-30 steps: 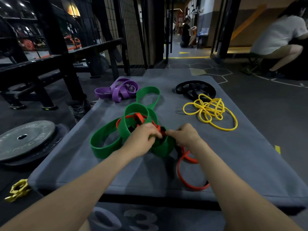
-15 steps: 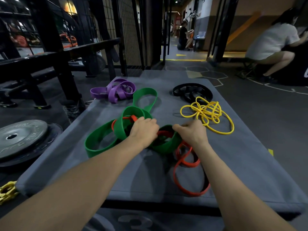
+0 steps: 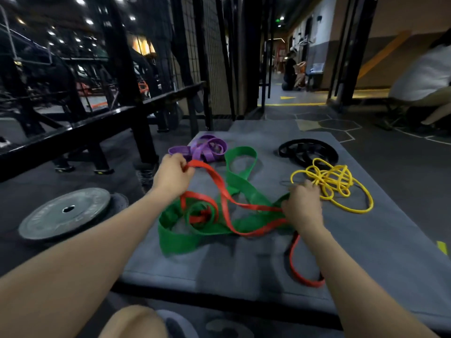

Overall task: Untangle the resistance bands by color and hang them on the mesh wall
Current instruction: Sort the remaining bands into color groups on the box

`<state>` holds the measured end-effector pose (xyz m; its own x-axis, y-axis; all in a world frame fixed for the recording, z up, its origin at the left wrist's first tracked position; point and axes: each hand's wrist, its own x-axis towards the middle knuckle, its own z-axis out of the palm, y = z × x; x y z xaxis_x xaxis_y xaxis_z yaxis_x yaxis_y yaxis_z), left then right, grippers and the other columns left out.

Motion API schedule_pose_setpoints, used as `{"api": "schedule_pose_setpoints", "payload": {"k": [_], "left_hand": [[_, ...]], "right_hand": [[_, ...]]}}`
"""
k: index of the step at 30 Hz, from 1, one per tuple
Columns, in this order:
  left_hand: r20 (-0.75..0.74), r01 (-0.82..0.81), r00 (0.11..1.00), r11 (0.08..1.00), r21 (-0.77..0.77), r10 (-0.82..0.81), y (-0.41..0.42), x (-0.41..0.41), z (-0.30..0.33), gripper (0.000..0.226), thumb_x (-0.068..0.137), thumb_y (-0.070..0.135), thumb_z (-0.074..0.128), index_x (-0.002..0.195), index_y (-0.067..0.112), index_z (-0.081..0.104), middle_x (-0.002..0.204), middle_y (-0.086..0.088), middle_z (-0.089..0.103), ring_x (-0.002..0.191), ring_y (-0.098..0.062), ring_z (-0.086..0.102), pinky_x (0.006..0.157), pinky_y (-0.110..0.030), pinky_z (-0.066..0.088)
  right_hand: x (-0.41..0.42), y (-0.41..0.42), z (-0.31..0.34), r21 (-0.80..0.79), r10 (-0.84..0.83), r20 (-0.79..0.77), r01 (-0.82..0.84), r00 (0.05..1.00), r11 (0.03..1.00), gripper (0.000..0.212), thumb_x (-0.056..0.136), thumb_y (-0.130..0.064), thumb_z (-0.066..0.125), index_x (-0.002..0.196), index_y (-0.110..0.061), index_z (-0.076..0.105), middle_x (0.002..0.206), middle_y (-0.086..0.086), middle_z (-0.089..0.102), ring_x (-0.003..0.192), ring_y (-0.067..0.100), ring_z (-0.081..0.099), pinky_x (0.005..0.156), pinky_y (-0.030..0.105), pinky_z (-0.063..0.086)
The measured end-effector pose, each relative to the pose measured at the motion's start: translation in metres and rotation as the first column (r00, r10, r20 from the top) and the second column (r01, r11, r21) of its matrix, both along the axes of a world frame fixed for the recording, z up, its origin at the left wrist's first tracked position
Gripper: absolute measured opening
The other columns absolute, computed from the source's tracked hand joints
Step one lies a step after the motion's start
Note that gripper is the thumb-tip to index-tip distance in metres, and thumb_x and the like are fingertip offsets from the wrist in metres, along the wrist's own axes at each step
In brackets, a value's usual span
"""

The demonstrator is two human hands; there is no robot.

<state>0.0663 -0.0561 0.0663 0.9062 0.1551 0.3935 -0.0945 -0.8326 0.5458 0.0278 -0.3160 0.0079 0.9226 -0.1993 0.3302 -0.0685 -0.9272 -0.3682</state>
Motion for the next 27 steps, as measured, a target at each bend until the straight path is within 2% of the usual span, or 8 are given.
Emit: {"api": "schedule_pose_setpoints", "payload": {"k": [4,8,11,14,19,21,24,27], "left_hand": [[-0.009,0.062,0.998,0.994,-0.085,-0.063,0.003,-0.014,-0.007,0.034,0.082,0.01,0.06,0.058,0.019,0.037,0.059,0.0,0.043,0.064,-0.021,0.043,0.061,-0.026,0.029],[-0.02,0.124,0.991,0.954,-0.274,-0.134,0.014,-0.025,-0.004,0.026,0.084,0.012,0.059,0.065,0.02,0.044,0.063,-0.002,0.05,0.063,-0.019,0.048,0.068,-0.033,0.04],[-0.026,0.179,0.977,0.887,-0.425,-0.21,0.025,-0.033,-0.002,0.024,0.086,0.005,0.056,0.071,0.019,0.045,0.065,-0.006,0.055,0.062,-0.022,0.053,0.065,-0.033,0.045],[-0.042,0.198,0.965,0.824,-0.53,-0.259,0.033,-0.043,-0.001,0.024,0.088,0.0,0.051,0.074,0.017,0.043,0.064,-0.003,0.055,0.057,-0.014,0.052,0.058,-0.022,0.045],[-0.087,0.178,0.953,0.766,-0.617,-0.29,0.047,-0.052,0.003,0.021,0.091,0.004,0.052,0.074,0.015,0.054,0.075,-0.006,0.054,0.071,-0.015,0.052,0.076,-0.032,0.048],[-0.096,0.175,0.947,0.742,-0.647,-0.306,0.048,-0.055,0.01,0.018,0.091,0.008,0.055,0.075,0.016,0.056,0.079,-0.007,0.053,0.077,-0.015,0.053,0.08,-0.03,0.05],[-0.109,0.188,0.923,0.679,-0.71,-0.369,0.039,-0.061,0.024,0.015,0.09,0.011,0.058,0.077,0.018,0.055,0.08,-0.003,0.054,0.082,-0.014,0.054,0.084,-0.027,0.05],[-0.089,0.235,0.902,0.651,-0.722,-0.424,0.021,-0.064,0.033,0.012,0.085,0.011,0.065,0.081,0.02,0.058,0.077,0.001,0.056,0.075,-0.011,0.054,0.071,-0.022,0.051]], "right_hand": [[-0.006,0.051,0.004,0.167,0.439,-0.025,-0.43,0.898,0.887,0.037,0.076,-0.02,0.064,0.109,-0.004,0.061,0.109,0.02,0.056,0.108,0.035,0.052,0.092,0.029,0.037],[-0.002,0.074,-0.018,-0.046,0.383,-0.319,-0.417,0.867,0.908,0.083,0.067,-0.041,0.076,0.134,-0.011,0.037,0.127,0.015,0.039,0.118,0.036,0.037,0.104,0.034,0.029],[0.004,0.072,-0.027,-0.165,0.328,-0.328,-0.396,0.886,0.904,0.056,0.071,-0.041,0.072,0.118,-0.015,0.054,0.121,0.013,0.051,0.112,0.032,0.044,0.099,0.032,0.033],[0.002,0.072,-0.019,-0.172,0.335,-0.237,-0.378,0.912,0.91,0.029,0.078,-0.034,0.067,0.1,-0.017,0.065,0.112,0.012,0.057,0.108,0.031,0.047,0.094,0.031,0.032],[-0.004,0.062,0.015,-0.344,0.184,-0.023,-0.181,0.983,0.921,0.03,0.085,-0.035,0.06,0.106,-0.015,0.065,0.115,0.013,0.05,0.112,0.035,0.043,0.095,0.038,0.036],[-0.009,0.061,0.038,-0.204,0.17,-0.023,-0.171,0.985,0.964,0.025,0.087,-0.027,0.058,0.104,-0.009,0.062,0.11,0.015,0.052,0.105,0.037,0.054,0.084,0.041,0.045],[-0.014,0.067,0.079,-0.001,0.212,0.051,-0.213,0.976,0.977,0.014,0.086,-0.018,0.057,0.087,-0.005,0.063,0.081,0.015,0.057,0.087,0.038,0.063,0.065,0.036,0.042],[-0.019,0.073,0.123,0.173,0.28,0.118,-0.297,0.953,0.939,0.023,0.08,-0.012,0.063,0.061,-0.013,0.051,0.066,0.011,0.065,0.073,0.021,0.068,0.064,0.027,0.05]]}}
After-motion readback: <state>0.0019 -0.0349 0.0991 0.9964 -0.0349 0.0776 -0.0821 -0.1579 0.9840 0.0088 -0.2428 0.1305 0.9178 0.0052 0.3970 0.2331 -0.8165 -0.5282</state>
